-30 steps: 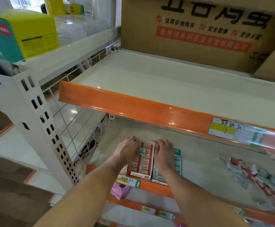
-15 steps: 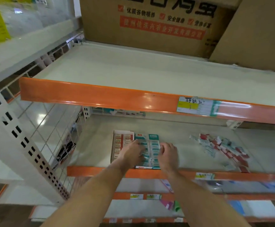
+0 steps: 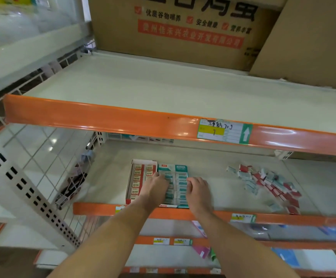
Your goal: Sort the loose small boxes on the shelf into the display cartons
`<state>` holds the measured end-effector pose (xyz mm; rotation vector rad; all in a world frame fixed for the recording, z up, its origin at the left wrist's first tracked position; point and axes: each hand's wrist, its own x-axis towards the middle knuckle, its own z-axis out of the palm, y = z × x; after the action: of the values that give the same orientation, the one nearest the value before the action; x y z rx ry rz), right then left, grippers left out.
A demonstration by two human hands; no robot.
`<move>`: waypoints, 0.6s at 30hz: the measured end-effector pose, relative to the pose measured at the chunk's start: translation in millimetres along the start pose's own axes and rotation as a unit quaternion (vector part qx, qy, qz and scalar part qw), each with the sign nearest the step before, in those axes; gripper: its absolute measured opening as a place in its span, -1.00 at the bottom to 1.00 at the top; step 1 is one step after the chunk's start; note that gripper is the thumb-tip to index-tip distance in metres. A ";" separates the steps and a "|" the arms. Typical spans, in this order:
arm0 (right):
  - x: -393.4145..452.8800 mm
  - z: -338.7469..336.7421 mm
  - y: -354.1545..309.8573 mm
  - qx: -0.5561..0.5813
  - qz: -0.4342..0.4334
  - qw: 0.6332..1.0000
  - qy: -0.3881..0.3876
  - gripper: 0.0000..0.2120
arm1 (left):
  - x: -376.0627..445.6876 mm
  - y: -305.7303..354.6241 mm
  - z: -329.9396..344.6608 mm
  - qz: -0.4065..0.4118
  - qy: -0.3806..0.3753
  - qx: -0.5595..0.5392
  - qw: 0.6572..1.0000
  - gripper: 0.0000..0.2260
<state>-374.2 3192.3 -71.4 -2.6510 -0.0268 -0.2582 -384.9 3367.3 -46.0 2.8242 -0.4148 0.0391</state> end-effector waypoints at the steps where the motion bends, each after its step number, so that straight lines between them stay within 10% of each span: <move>1: 1.5 -1.3 0.4 0.000 -0.010 1.000 -0.006 -0.78 | 0.3 2.1 -1.2 -0.001 -0.003 0.010 1.000 -0.83; 18: -1.5 -5.1 18.3 0.049 -0.062 0.989 -0.123 -0.33 | -3.6 22.7 1.6 -0.086 0.015 0.037 0.996 -0.85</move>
<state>-375.4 3173.7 -75.6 -2.5699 -0.2776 0.0304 -394.9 3347.0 -41.6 2.9162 -0.1670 0.0610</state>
